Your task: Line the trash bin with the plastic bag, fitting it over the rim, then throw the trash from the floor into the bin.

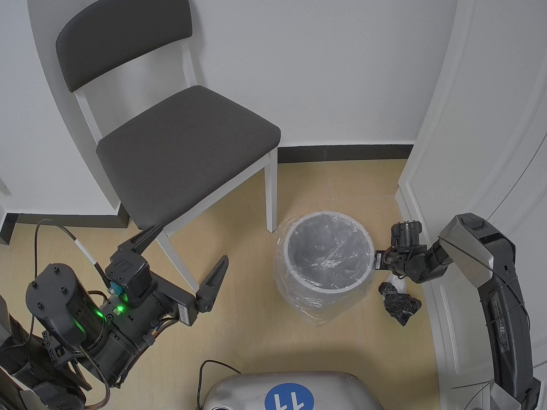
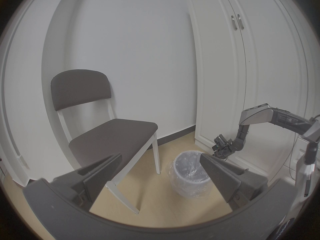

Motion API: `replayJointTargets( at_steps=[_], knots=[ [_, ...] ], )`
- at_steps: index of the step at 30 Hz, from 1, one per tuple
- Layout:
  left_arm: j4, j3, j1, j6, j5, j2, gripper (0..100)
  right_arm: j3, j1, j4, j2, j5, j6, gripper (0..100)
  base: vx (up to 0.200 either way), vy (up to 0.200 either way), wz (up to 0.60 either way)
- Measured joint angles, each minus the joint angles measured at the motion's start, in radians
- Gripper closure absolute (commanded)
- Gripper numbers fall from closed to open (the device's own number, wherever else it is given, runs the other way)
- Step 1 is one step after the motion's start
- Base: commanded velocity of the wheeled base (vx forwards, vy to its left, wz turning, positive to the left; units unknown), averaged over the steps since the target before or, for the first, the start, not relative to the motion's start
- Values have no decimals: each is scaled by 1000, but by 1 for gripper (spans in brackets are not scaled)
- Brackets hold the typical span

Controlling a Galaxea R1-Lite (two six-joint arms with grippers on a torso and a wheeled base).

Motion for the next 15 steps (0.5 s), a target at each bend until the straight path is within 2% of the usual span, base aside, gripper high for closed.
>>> replayJointTargets(
  at_steps=[11,15],
  knots=[
    [0,6,-6,0,0,1,0,-39,-18,61,9,-11,-2,0,0,0,0],
    [0,13,-33,1,0,-3,0,-42,-22,61,13,-12,-2,0,0,0,0]
  ],
)
